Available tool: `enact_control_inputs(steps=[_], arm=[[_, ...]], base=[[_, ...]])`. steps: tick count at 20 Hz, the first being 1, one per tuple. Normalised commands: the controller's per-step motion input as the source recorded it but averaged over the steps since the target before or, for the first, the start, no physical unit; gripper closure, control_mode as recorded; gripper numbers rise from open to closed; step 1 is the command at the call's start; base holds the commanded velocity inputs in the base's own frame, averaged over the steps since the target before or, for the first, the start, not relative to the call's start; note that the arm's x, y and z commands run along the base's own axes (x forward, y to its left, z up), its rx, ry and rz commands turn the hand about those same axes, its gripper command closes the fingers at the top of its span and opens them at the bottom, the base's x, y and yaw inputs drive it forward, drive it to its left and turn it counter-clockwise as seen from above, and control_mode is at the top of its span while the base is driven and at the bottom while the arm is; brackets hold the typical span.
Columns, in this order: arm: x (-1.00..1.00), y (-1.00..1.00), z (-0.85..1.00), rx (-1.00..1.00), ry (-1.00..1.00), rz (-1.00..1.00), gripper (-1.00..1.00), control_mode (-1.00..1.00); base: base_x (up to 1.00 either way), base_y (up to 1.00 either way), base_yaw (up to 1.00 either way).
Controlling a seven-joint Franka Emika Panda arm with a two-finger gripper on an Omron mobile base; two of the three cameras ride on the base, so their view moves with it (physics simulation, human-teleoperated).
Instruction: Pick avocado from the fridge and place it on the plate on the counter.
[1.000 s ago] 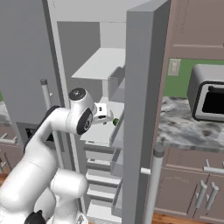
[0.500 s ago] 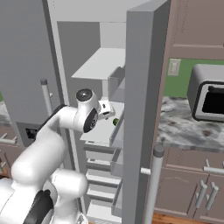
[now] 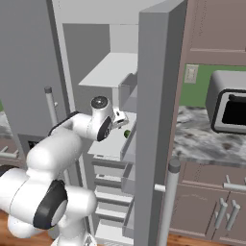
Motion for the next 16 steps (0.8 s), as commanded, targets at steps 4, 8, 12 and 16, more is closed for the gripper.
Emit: enact_control_inputs(steps=[4,8,12,16], arm=[[0.39,0.00,-0.31,-0.01,0.03,0.01,-1.00,-1.00],[0.35,-0.03,-0.26,0.00,0.05,0.02,-1.00,-1.00],[0.34,-0.09,-0.18,0.00,0.04,0.02,-1.00,-1.00],[0.32,-0.11,-0.13,0.00,0.02,0.02,-1.00,-1.00]], base=[[0.00,0.00,0.00],[0.00,0.00,0.00],[0.00,0.00,0.00],[0.00,0.00,0.00]])
